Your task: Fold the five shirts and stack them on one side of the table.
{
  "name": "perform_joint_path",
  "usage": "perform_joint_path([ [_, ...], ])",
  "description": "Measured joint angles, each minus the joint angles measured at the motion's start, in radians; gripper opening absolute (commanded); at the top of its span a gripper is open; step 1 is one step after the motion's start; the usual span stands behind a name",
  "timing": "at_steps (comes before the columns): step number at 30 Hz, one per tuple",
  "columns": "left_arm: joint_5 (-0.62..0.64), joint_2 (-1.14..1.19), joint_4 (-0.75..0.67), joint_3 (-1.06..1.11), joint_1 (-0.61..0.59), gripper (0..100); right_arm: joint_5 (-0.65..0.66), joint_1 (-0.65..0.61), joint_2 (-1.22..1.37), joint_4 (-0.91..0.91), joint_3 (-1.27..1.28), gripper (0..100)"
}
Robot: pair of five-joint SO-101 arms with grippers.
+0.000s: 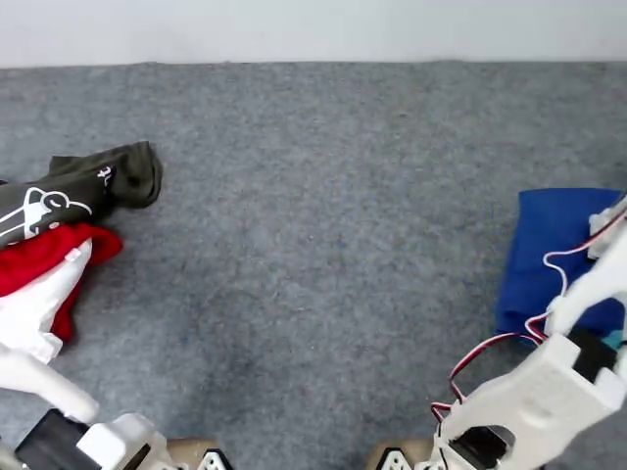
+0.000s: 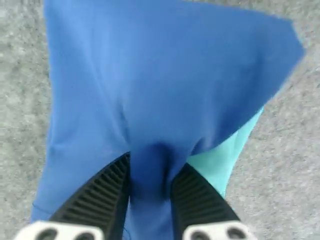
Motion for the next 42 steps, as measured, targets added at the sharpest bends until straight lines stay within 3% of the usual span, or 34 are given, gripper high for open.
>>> perform_joint_path([
  [3, 0.000, 0.000, 0.000, 0.000, 0.000, 2, 0.003, 0.006, 0.000, -0.008, 0.000, 29.9],
  [7, 0.000, 0.000, 0.000, 0.000, 0.000, 2, -0.061, 0.012, -0.008, 0.014, -0.012, 32.0],
  [10, 0.000, 0.000, 0.000, 0.000, 0.000, 2, -0.094, 0.008, -0.043, 0.081, -0.012, 27.0],
  [15, 0.000, 0.000, 0.000, 0.000, 0.000, 2, -0.100, -0.041, -0.071, 0.235, -0.012, 0.0],
  [17, 0.000, 0.000, 0.000, 0.000, 0.000, 2, -0.101, -0.063, -0.068, 0.264, -0.012, 4.8],
  [20, 0.000, 0.000, 0.000, 0.000, 0.000, 2, -0.118, -0.092, -0.008, 0.298, -0.014, 0.5],
  [30, 0.000, -0.005, 0.000, 0.052, 0.000, 2, -0.227, -0.124, 0.292, 0.299, -0.009, 0.9],
  [36, 0.000, -0.005, 0.000, 0.084, 0.000, 2, -0.204, -0.129, 0.272, 0.299, 0.084, 0.9],
  [42, 0.000, -0.005, 0.000, 0.084, 0.000, 2, -0.167, -0.133, 0.074, 0.299, 0.120, 0.9],
])
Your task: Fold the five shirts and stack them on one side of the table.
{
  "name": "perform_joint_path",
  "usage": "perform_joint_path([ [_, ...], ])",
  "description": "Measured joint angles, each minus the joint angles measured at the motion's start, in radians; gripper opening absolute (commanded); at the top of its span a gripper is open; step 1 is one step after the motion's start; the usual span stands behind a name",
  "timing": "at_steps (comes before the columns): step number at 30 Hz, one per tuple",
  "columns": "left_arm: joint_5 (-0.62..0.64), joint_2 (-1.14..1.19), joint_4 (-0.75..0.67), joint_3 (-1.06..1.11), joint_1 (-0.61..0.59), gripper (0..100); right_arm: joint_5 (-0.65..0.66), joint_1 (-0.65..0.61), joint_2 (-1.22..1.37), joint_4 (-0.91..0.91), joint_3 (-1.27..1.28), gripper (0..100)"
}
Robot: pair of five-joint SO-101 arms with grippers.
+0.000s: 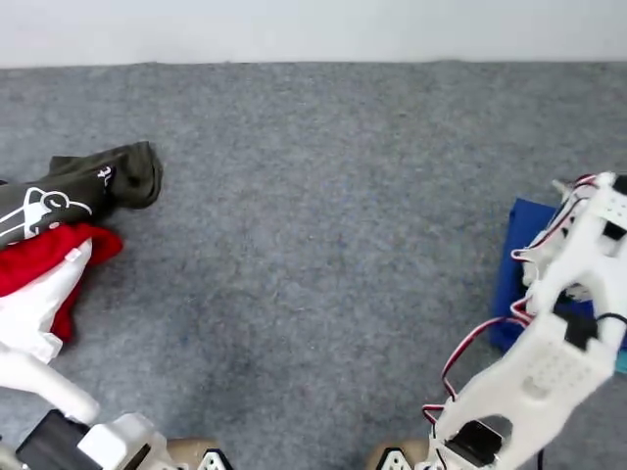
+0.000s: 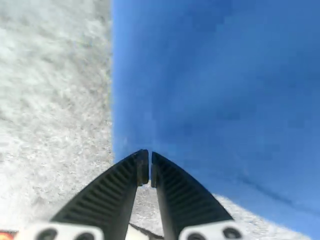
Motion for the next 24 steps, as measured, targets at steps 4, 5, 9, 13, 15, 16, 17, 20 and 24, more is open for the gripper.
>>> perform_joint_path([
  [4, 0.000, 0.000, 0.000, 0.000, 0.000, 2, 0.003, -0.020, -0.172, 0.000, 0.000, 0.9],
  [5, 0.000, 0.000, 0.000, 0.000, 0.000, 2, 0.003, -0.031, -0.213, 0.000, 0.000, 0.9],
  [9, 0.000, 0.000, 0.000, 0.000, 0.000, 2, 0.003, -0.068, -0.356, 0.000, 0.005, 0.9],
  [13, -0.002, 0.000, 0.000, 0.003, 0.000, 9, 0.003, -0.120, -0.451, 0.000, 0.087, 0.9],
  [15, -0.028, 0.000, 0.000, 0.011, 0.000, 17, 0.003, -0.146, -0.485, 0.000, 0.149, 0.9],
  [16, -0.058, -0.002, 0.000, 0.026, 0.000, 19, 0.003, -0.160, -0.499, 0.000, 0.184, 0.9],
  [17, -0.077, -0.002, 0.000, 0.049, 0.000, 20, 0.003, -0.173, -0.514, 0.000, 0.219, 0.9],
  [20, -0.103, -0.002, -0.011, 0.126, 0.000, 21, 0.003, -0.209, -0.566, 0.000, 0.325, 0.9],
  [24, -0.144, -0.002, -0.100, 0.252, 0.000, 23, 0.005, -0.245, -0.632, 0.000, 0.450, 0.9],
])
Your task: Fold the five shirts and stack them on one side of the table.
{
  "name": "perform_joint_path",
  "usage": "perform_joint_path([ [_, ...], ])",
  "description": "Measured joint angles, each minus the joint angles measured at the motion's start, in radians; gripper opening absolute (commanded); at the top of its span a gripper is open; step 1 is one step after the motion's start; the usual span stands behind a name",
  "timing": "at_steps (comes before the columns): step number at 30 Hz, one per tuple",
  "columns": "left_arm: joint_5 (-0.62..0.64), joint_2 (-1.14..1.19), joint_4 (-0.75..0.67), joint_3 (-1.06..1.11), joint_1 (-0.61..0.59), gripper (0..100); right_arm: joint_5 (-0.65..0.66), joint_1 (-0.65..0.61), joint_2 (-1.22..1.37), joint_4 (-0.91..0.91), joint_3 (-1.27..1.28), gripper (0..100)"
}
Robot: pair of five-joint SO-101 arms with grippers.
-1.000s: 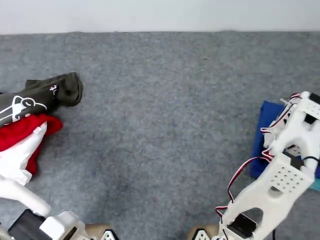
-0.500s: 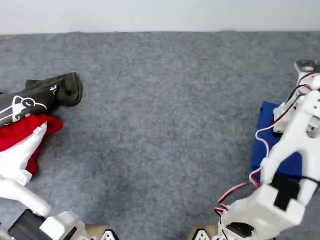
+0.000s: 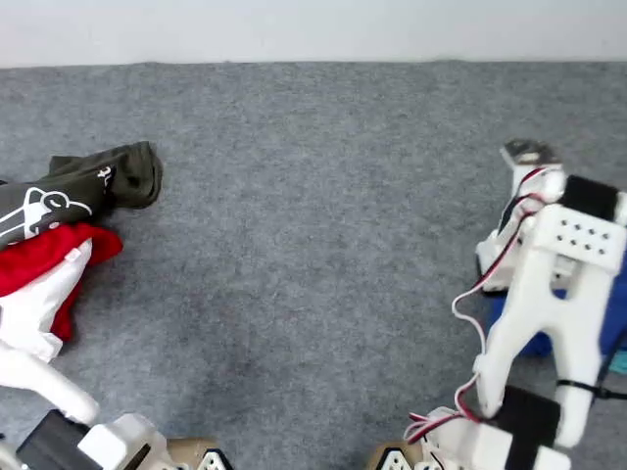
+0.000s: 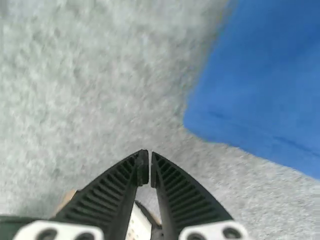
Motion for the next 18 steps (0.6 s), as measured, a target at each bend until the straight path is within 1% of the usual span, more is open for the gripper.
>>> perform_joint_path([
  [4, -0.037, 0.000, -0.153, 0.183, 0.006, 23, 0.000, -0.018, -0.029, 0.000, 0.086, 0.9],
  [10, -0.091, 0.000, -0.368, 0.422, 0.052, 23, 0.000, -0.018, -0.031, 0.000, 0.164, 0.9],
  [15, -0.092, 0.000, -0.520, 0.557, 0.095, 22, 0.000, -0.018, -0.031, 0.000, 0.180, 0.9],
  [18, -0.092, 0.031, -0.580, 0.591, 0.106, 21, 0.000, -0.018, -0.031, 0.000, 0.181, 0.9],
])
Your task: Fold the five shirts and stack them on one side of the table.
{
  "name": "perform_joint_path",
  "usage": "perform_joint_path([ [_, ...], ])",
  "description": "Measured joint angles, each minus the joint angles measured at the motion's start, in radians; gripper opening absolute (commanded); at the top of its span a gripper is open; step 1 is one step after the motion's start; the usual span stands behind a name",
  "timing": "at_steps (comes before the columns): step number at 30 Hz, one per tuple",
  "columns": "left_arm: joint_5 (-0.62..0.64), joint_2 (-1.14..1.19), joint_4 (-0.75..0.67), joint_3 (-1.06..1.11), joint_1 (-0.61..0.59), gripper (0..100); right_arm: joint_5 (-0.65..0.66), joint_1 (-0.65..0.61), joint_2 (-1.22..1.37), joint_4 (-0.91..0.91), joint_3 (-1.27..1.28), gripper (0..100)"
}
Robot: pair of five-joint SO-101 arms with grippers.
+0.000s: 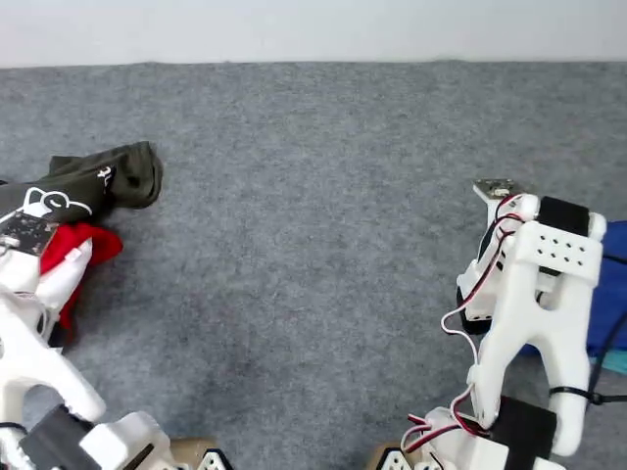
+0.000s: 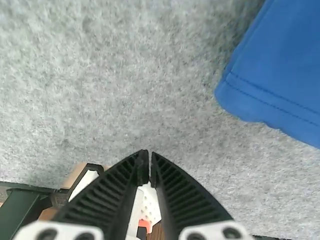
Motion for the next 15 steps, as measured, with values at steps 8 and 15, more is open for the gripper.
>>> perform_joint_path([
  [8, 0.014, 0.040, -0.048, 0.000, 0.000, 2, 0.000, 0.000, 0.000, 0.000, 0.000, 0.9],
  [15, 0.018, -0.046, 0.110, -0.163, 0.002, 1, 0.000, 0.000, 0.000, 0.000, 0.000, 0.9],
])
